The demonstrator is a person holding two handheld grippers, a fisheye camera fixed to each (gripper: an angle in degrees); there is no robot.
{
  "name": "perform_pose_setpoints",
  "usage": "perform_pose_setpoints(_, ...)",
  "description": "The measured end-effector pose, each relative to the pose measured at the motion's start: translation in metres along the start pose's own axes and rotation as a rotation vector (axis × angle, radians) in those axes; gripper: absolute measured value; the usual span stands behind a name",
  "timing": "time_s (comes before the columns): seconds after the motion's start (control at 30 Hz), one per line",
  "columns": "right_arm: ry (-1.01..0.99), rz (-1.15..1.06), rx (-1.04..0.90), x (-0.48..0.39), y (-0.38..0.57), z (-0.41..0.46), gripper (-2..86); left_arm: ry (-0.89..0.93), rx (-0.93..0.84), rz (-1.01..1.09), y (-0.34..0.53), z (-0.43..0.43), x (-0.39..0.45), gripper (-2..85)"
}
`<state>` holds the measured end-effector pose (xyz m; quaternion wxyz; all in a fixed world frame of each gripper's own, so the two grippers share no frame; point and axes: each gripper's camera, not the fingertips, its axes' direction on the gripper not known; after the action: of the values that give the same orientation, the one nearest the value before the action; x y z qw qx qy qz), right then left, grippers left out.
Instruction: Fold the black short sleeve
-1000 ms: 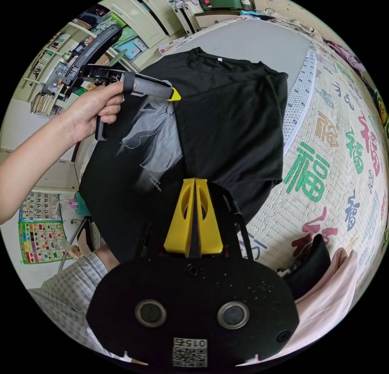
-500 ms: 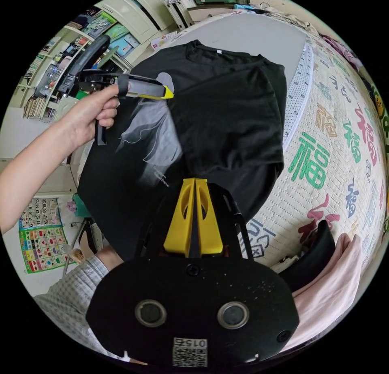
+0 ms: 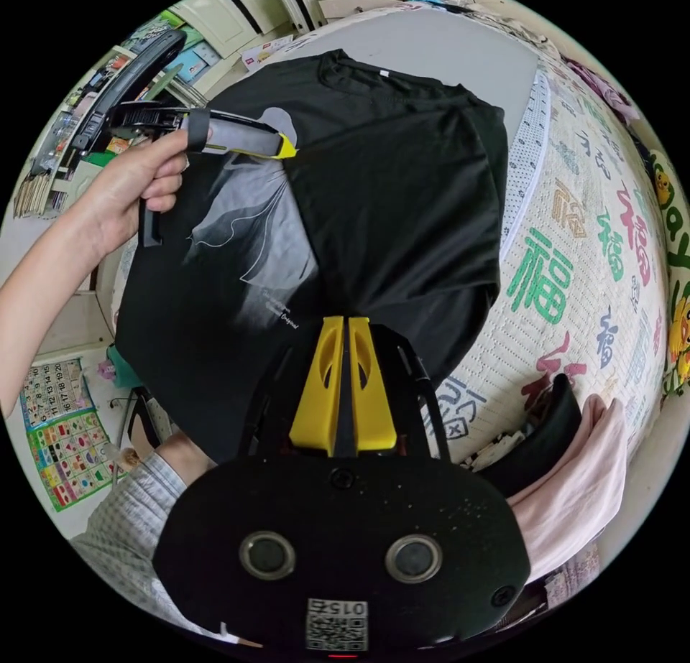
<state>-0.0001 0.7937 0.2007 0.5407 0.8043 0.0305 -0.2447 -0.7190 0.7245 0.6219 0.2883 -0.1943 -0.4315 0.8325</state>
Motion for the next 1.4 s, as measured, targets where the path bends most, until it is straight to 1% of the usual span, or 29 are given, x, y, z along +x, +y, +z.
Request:
perform_pose_setpoints(0.1,-0.033,0.043,-0.023,0.008,-0.004,0.018,3.8,0.04,0.02,0.014,0.017,0.027,-0.012,3.8)
perform_pose_setpoints(0.2,-0.053,0.085,-0.057,0.017,-0.007,0.031,4.8,0.07,0.066,-0.069,0.05,0.041,-0.04,5.3)
perform_pose_setpoints(0.27,-0.059,0.095,-0.072,0.02,-0.009,0.035,5.0,0.121,0.136,-0.161,0.083,0.042,-0.066,5.5)
perform_pose_setpoints(0.33,-0.067,0.09,-0.086,0.02,-0.014,0.039,5.0,0.176,0.244,-0.336,0.138,0.039,-0.111,5.6)
perform_pose_setpoints(0.37,-0.066,0.087,-0.086,0.019,-0.016,0.039,5.0,0.185,0.274,-0.389,0.153,0.038,-0.124,5.6)
perform_pose_setpoints(0.43,-0.07,0.064,-0.059,0.013,-0.03,0.04,4.9,0.213,0.384,-0.601,0.215,0.04,-0.176,5.9)
perform_pose_setpoints(0.53,-0.094,0.021,-0.018,-0.004,-0.066,0.044,4.7,0.23,0.461,-0.765,0.267,0.055,-0.233,6.6)
perform_pose_setpoints(0.6,-0.109,-0.01,0.004,-0.02,-0.096,0.05,4.6,0.253,0.483,-0.812,0.28,0.069,-0.261,7.3)
perform_pose_setpoints(0.77,-0.148,-0.133,0.057,-0.082,-0.194,0.074,4.7,0.389,0.547,-0.863,0.272,0.124,-0.321,8.5)
perform_pose_setpoints(0.83,-0.141,-0.191,0.086,-0.118,-0.245,0.085,5.2,0.472,0.565,-0.857,0.259,0.154,-0.341,8.8)
perform_pose_setpoints(0.9,-0.134,-0.231,0.098,-0.144,-0.283,0.094,6.0,0.494,0.561,-0.825,0.248,0.171,-0.346,7.9)
perform_pose_setpoints(0.93,-0.124,-0.251,0.103,-0.161,-0.307,0.101,6.4,0.469,0.526,-0.813,0.242,0.182,-0.346,5.0)
perform_pose_setpoints(1.0,-0.111,-0.287,0.099,-0.184,-0.343,0.111,6.7,0.431,0.501,-0.808,0.24,0.196,-0.344,2.1)
perform_pose_setpoints(1.17,-0.017,-0.382,0.012,-0.242,-0.427,0.156,7.2,0.482,0.517,-0.863,0.259,0.236,-0.349,0.0)
perform_pose_setpoints(1.23,0.029,-0.413,-0.071,-0.265,-0.459,0.185,8.0,0.503,0.52,-0.875,0.263,0.251,-0.353,-0.2)
perform_pose_setpoints(1.4,0.154,-0.448,-0.222,-0.293,-0.498,0.237,8.6,0.486,0.492,-0.845,0.257,0.268,-0.36,-0.4)
